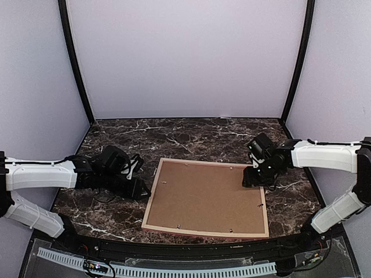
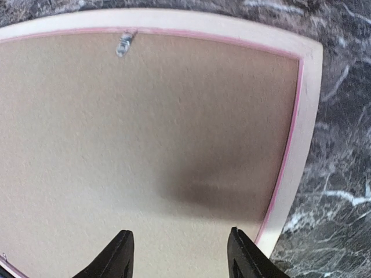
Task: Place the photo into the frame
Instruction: Adjust the photo frame at the center of the board.
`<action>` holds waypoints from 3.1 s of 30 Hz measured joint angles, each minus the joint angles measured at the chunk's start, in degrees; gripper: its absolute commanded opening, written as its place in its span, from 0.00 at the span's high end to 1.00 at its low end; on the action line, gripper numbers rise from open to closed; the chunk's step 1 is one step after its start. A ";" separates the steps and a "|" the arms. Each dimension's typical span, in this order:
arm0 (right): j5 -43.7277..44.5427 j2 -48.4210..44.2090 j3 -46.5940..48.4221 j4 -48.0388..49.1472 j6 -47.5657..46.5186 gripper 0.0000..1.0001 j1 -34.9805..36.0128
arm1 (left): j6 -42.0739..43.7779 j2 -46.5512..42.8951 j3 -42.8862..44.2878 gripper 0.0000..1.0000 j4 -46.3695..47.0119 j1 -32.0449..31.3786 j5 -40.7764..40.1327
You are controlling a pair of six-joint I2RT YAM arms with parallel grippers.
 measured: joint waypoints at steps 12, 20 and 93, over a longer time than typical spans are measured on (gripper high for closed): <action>-0.15 -4.37 -9.40 -0.48 7.76 0.49 2.03 | 0.26 -1.51 5.11 0.47 -1.20 0.00 -5.92; -0.52 -4.63 -10.16 0.39 7.89 0.53 2.03 | 1.18 6.32 8.50 0.47 -1.29 0.00 -6.27; -7.78 -14.58 -12.70 -17.25 8.39 0.65 0.24 | 0.37 21.92 12.13 0.71 2.49 -0.11 -10.23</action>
